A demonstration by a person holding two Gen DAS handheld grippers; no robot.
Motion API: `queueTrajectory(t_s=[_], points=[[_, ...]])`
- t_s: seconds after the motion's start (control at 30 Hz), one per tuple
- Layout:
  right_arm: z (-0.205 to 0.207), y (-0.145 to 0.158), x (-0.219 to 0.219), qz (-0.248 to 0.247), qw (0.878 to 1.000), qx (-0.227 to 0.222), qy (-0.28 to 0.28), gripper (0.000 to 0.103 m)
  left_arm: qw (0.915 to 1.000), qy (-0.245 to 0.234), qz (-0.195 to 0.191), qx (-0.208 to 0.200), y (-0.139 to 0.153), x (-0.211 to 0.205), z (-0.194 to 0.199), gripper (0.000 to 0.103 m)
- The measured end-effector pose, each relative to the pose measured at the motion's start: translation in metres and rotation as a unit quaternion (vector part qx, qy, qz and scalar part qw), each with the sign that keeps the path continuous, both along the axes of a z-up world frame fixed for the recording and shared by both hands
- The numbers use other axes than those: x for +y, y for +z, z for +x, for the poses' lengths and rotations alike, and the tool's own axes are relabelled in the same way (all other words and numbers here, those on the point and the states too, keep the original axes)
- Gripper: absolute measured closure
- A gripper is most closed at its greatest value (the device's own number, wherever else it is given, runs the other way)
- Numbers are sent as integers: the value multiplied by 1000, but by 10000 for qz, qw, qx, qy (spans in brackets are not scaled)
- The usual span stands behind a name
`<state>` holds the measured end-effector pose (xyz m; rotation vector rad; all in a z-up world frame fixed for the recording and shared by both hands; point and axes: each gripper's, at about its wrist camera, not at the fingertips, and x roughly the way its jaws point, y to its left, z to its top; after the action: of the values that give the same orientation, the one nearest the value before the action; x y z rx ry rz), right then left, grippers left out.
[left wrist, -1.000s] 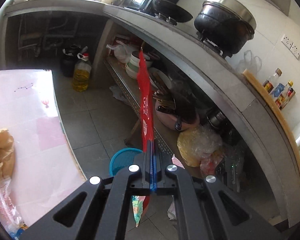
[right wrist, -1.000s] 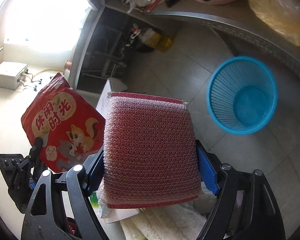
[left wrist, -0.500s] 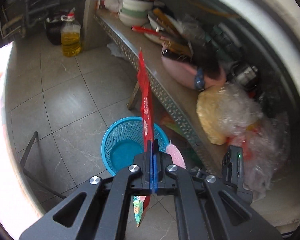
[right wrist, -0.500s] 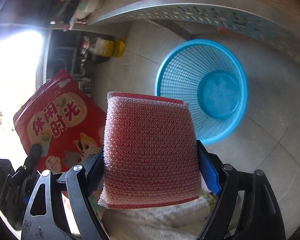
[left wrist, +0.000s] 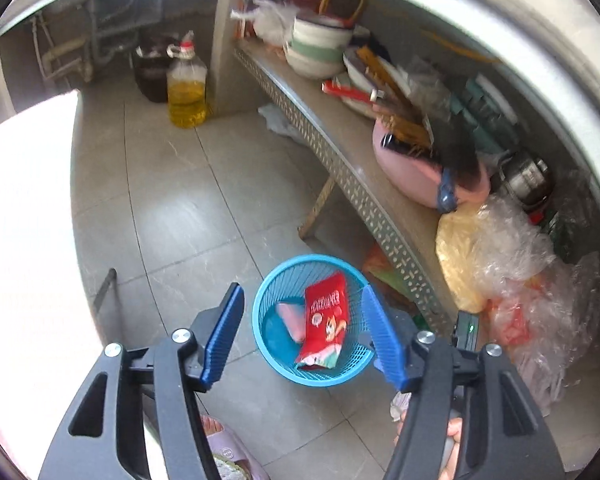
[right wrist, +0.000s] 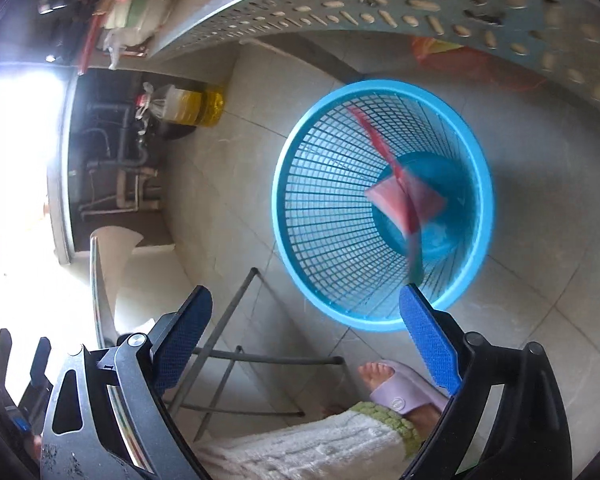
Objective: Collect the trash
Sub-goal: 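Grasp the red bag at the basket rim with the right gripper and drop it inside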
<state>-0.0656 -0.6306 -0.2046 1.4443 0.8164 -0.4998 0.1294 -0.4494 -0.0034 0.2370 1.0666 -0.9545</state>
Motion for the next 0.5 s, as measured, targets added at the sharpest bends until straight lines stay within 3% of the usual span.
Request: queueTrajectory(t_s=[0.3, 0.5], points=[[-24, 53, 28, -748, 9968, -136, 260, 13, 9965, 138, -746, -350, 51, 73, -12, 28], [-17, 87, 52, -1726, 9815, 293, 772, 13, 9930, 317, -1016, -505, 66, 135, -20, 22]])
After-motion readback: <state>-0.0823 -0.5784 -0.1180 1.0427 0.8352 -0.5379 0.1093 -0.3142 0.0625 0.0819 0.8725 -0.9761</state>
